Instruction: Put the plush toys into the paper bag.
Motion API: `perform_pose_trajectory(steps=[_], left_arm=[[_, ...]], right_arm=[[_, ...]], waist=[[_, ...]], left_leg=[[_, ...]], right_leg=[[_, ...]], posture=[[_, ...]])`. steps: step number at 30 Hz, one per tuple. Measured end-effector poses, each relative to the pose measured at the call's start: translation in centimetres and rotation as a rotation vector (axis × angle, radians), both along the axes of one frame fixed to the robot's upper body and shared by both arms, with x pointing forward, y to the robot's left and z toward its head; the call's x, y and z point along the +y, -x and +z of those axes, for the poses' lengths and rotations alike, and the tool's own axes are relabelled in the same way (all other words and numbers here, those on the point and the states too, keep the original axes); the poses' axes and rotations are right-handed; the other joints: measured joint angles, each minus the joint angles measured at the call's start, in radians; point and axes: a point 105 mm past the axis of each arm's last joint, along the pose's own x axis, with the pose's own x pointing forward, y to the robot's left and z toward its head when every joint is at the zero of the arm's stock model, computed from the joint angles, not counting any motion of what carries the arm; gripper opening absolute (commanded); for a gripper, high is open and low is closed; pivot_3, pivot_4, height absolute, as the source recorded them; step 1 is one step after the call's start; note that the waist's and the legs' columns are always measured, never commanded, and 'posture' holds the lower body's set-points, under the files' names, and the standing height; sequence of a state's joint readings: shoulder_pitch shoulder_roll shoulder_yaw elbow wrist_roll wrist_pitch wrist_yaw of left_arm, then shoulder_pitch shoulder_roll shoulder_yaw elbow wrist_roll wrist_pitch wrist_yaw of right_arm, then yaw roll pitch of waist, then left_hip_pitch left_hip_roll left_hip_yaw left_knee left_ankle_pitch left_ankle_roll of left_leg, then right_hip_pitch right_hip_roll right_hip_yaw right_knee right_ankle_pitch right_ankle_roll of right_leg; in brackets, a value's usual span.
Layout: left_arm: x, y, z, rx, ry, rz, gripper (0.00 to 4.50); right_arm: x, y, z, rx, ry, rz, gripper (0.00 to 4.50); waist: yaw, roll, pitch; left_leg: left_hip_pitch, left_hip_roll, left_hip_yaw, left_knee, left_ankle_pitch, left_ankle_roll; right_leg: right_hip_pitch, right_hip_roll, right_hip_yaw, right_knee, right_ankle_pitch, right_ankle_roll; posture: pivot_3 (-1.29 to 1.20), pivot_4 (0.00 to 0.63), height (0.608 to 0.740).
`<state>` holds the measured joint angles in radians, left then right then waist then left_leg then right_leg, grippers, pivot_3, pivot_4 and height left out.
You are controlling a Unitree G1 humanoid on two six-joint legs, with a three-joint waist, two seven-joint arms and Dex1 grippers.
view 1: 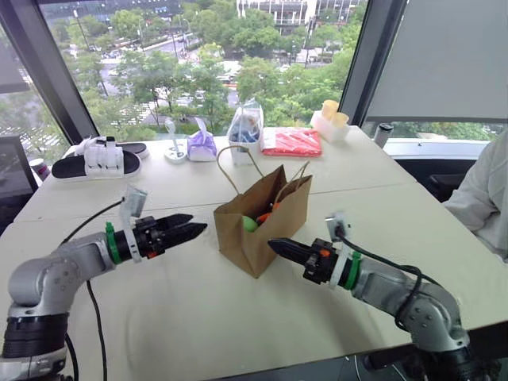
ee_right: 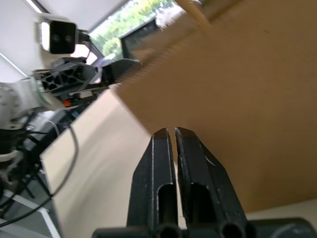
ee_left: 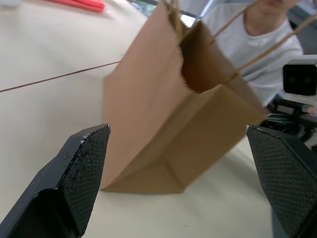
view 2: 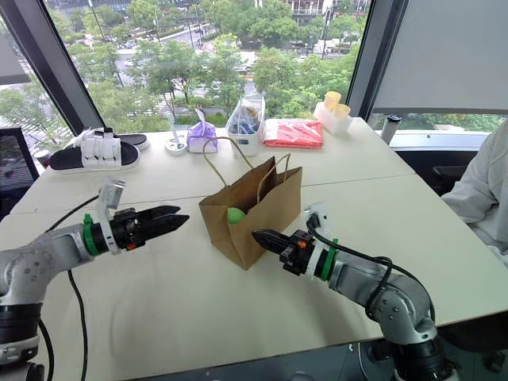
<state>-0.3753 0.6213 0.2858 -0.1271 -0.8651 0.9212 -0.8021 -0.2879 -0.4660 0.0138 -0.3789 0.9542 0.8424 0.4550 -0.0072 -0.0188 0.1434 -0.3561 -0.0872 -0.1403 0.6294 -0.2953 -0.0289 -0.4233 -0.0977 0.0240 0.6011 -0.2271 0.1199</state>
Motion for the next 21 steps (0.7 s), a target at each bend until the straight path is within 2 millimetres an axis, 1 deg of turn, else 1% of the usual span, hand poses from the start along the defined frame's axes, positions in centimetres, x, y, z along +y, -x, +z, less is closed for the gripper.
perform_pose_trajectory(steps=[2,4,6,10,14,17,21], left_arm=[[-0.2,-0.3,-0.6,-0.021,-0.022,0.023,4.5],[-1.5,0.1,-2.0,-0.024,-0.057,0.0,4.5],[-2.7,0.4,-2.8,-0.016,-0.058,-0.037,4.5],[-4.0,1.0,-2.6,-0.04,-0.068,-0.091,4.5],[-5.0,1.6,-2.1,-0.066,-0.074,-0.131,4.5],[-5.4,1.9,-1.8,-0.083,-0.081,-0.147,4.5],[-6.1,2.5,-2.1,-0.086,-0.106,-0.163,4.5]], right_arm=[[0.2,-0.2,-0.1,-0.001,0.002,0.007,0.12],[0.4,-0.5,-0.1,-0.003,0.003,0.007,0.12],[0.4,-0.8,0.0,-0.009,0.006,0.004,0.12],[0.5,-1.1,-0.5,0.0,0.016,0.002,0.12],[1.0,-1.2,0.0,-0.014,0.012,0.021,0.12],[1.4,-1.1,0.0,-0.014,0.012,0.036,0.12],[2.4,-0.7,-0.2,0.004,0.005,0.06,0.12]], waist=[[-0.001,0.0,0.0],[-0.003,0.0,0.0],[-0.002,0.0,0.0],[-0.003,0.0,0.0],[-0.004,0.0,0.0],[-0.003,0.0,0.0],[-0.003,0.0,0.0]], left_leg=[[0.0,0.0,0.0,-0.001,0.0,-0.001],[0.0,0.0,0.001,-0.001,0.001,-0.001],[-0.001,0.0,0.001,-0.001,0.0,-0.001],[0.0,0.0,0.001,-0.001,-0.001,0.001],[0.0,0.0,0.001,-0.001,-0.001,0.001],[0.0,0.0,0.001,-0.001,-0.001,0.001],[0.0,0.0,0.001,-0.001,-0.001,0.001]], right_leg=[[0.0,0.0,0.0,-0.001,0.0,0.0],[0.0,-0.001,0.0,-0.002,0.0,0.0],[0.0,0.0,0.0,-0.002,0.0,0.0],[0.0,0.0,0.0,-0.002,0.0,0.0],[0.0,0.0,0.0,-0.002,0.0,0.0],[0.0,0.0,0.0,-0.002,0.0,0.0],[0.0,0.0,0.0,-0.002,0.0,0.0]], posture=[[0.0,0.15,0.74],[0.0,0.15,0.74],[0.0,0.15,0.74],[0.0,0.15,0.74],[0.0,0.15,0.74],[0.0,0.15,0.74],[0.0,0.15,0.74]])
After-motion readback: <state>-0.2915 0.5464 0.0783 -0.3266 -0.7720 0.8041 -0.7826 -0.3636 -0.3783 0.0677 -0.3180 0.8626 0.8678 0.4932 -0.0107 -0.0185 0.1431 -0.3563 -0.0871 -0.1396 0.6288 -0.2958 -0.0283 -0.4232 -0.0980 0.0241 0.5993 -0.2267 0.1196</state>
